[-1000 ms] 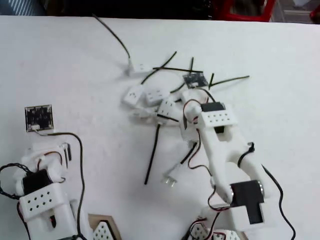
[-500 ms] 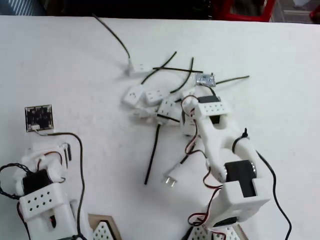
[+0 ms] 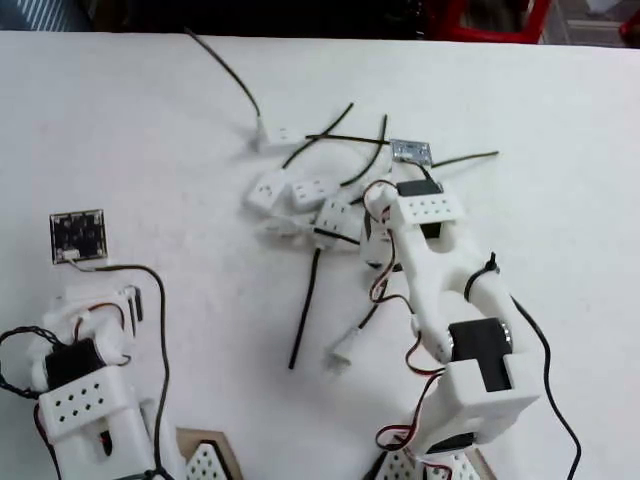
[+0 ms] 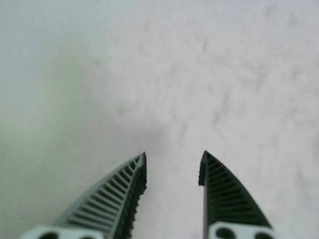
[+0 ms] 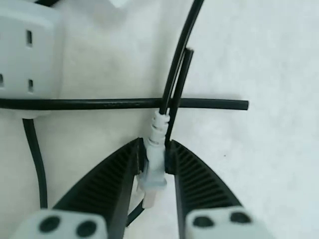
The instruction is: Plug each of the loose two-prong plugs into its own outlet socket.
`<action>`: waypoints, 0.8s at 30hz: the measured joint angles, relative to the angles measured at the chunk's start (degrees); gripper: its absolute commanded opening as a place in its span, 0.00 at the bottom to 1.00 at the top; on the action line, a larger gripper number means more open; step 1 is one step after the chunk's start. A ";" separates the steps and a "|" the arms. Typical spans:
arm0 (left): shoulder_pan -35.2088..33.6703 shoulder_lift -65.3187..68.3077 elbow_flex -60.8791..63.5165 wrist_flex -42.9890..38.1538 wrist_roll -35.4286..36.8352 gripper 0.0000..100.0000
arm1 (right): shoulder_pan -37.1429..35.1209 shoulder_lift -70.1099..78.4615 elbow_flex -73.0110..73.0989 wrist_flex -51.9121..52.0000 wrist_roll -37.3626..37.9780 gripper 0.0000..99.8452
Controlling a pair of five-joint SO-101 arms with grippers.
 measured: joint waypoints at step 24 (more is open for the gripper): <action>1.14 0.00 0.53 0.00 0.00 0.18 | -0.18 5.10 -5.10 14.51 8.62 0.09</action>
